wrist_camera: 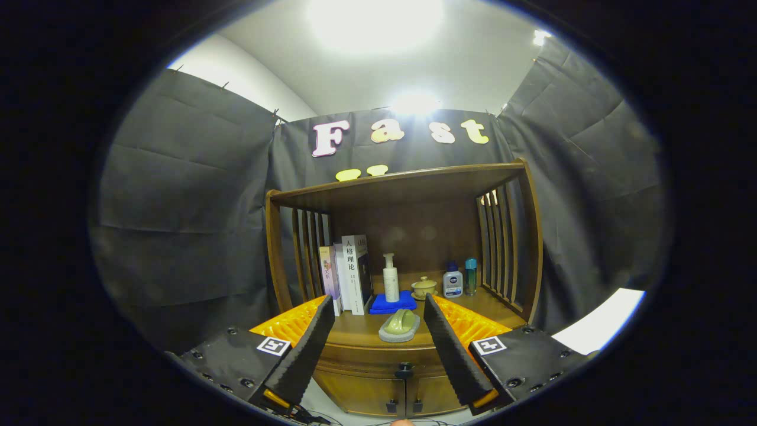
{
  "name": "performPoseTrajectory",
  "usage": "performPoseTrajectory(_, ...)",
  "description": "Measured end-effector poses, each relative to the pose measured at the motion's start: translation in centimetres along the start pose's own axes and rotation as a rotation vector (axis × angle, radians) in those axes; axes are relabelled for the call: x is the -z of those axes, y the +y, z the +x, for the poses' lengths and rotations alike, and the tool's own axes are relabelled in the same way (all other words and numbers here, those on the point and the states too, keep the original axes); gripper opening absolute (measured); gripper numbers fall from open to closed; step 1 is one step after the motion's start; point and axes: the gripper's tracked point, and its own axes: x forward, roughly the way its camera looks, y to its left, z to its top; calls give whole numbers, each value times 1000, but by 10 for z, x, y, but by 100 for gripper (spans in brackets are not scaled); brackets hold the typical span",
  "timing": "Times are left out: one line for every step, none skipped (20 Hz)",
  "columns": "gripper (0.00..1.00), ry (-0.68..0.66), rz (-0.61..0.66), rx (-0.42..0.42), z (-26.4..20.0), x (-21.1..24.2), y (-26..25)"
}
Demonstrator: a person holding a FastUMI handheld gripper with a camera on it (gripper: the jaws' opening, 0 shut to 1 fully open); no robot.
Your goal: Pull open the drawer, take out the items inside it, and place them on the countertop above the cabinet.
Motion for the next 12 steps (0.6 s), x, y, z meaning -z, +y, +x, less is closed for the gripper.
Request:
performPoseTrajectory(96,5,-7,15,2,4,-7)
performPoseTrajectory(96,15,-15,29,4,8,-12)
performPoseTrajectory(96,32,-15,29,3,12,-14)
performPoseTrajectory(96,37,-8,31,3,13,-16)
performPoseTrajectory(96,42,5,30,3,13,-18)
performPoseTrajectory(96,43,24,25,3,12,-19)
performPoseTrajectory(96,44,43,24,4,11,-21)
performPoseTrajectory(97,43,61,24,4,9,-23)
performPoseTrajectory(97,46,76,23,3,10,-25)
performPoseTrajectory(97,50,85,21,3,10,-27)
performPoseTrajectory(97,53,89,24,3,10,-29)
performPoseTrajectory(97,56,88,30,5,11,-32)
